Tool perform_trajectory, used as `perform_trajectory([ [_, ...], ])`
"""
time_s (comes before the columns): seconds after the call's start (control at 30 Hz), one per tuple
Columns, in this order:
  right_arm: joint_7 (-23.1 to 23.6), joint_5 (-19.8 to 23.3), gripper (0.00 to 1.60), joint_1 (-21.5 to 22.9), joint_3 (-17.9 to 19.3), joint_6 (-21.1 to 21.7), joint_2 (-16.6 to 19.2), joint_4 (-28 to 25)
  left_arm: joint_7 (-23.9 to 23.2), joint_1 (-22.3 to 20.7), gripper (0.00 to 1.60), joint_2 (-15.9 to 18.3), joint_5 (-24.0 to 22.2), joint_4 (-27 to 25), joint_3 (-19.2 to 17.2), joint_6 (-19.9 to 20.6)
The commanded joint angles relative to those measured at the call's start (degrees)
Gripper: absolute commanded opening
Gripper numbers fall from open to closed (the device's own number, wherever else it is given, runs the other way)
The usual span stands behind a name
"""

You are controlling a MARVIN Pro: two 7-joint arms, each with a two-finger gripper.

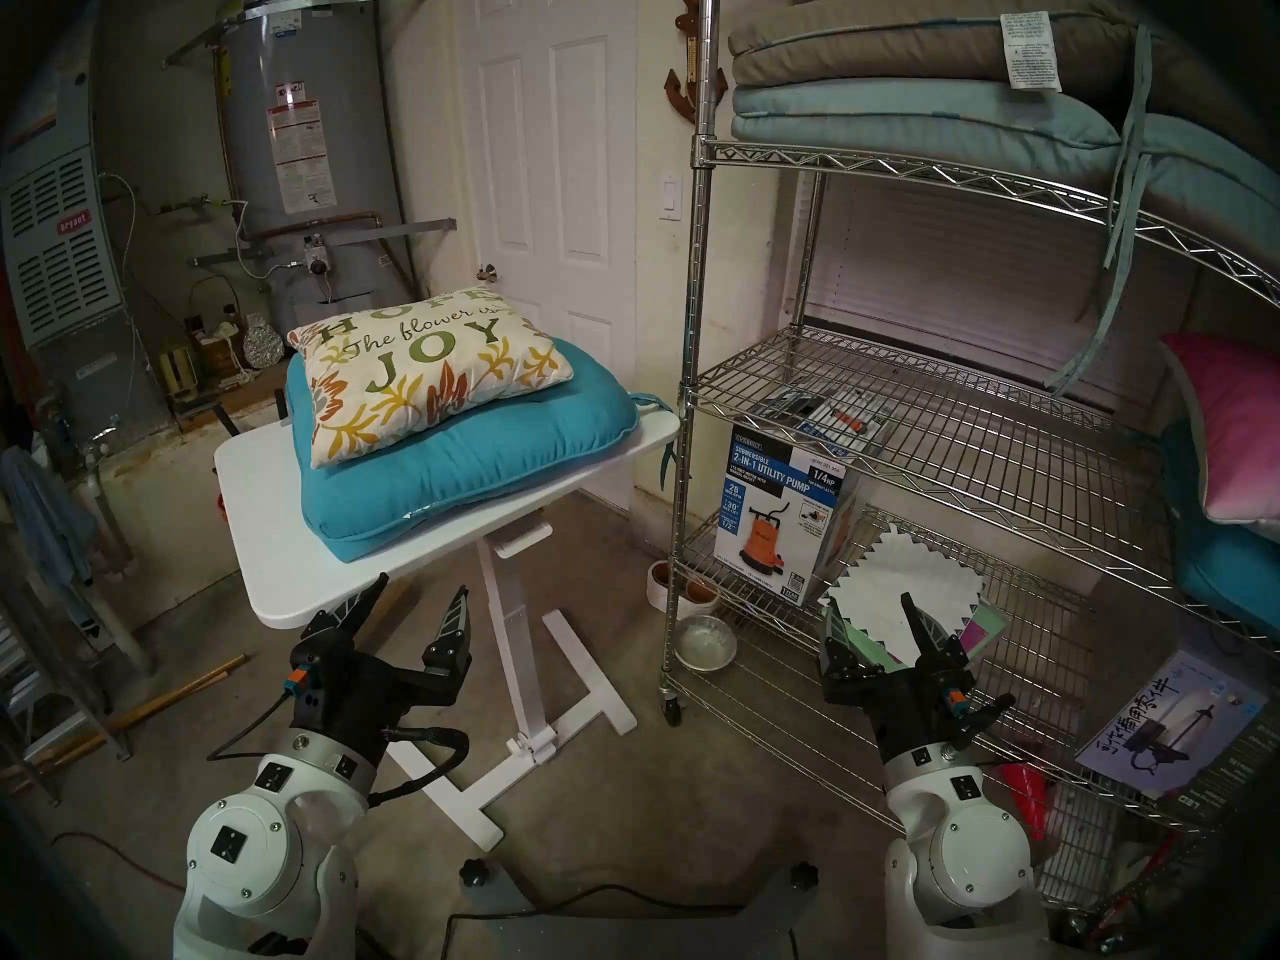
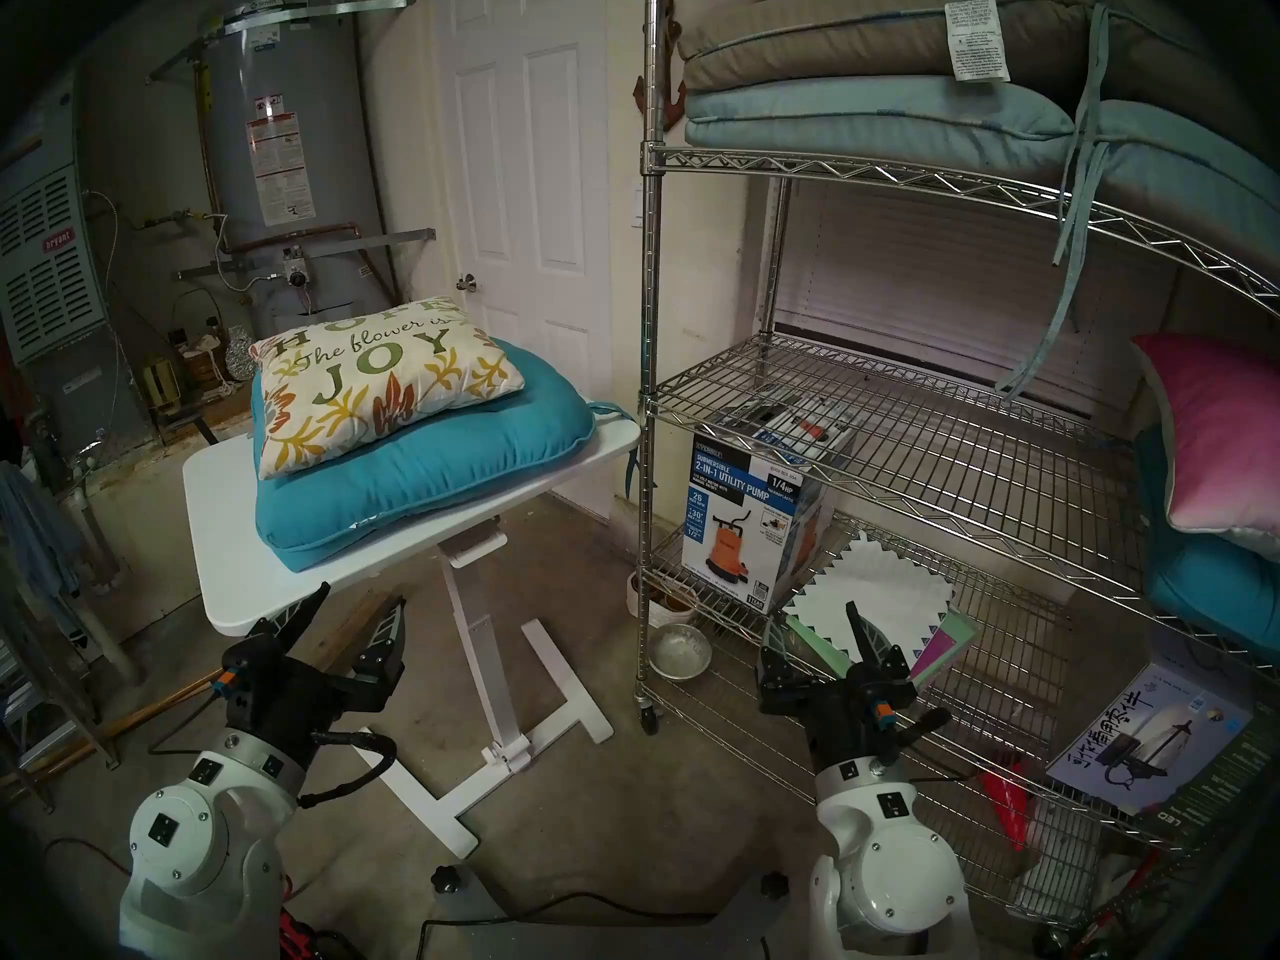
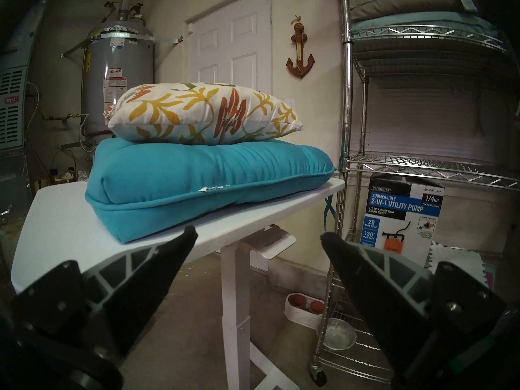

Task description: Put cushion on the shelf

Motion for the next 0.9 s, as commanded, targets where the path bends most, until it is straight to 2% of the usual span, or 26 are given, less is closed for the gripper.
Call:
perform_trajectory([
  [0.0,0.0,0.1,1.60,0.1,0.0,-0.2,0.0,-1.0,2.7,-0.5,1.60,1.1,7.2,-2.0,0.4,-0.5],
  [0.37,0.0,0.0,1.60,0.1,0.0,-0.2,0.0,-1.0,4.4,-0.2,1.60,3.0,16.8,-4.6,1.1,0.1],
  [0.63,0.0,0.0,1.60,0.2,0.0,-0.2,0.0,-1.0,3.6,0.0,1.60,3.3,18.4,-8.8,1.7,3.9],
  [0.67,0.0,0.0,1.60,0.2,0.0,-0.2,0.0,-1.0,3.9,-0.3,1.60,4.2,20.6,-8.8,1.6,4.5],
  [0.77,0.0,0.0,1.60,0.2,0.0,-0.2,0.0,-1.0,3.9,-1.4,1.60,4.6,21.1,-8.8,1.3,5.9],
  [0.87,0.0,0.0,1.60,0.2,0.0,-0.2,0.0,-1.0,4.3,-2.7,1.60,6.0,24.1,-8.8,0.1,7.3],
])
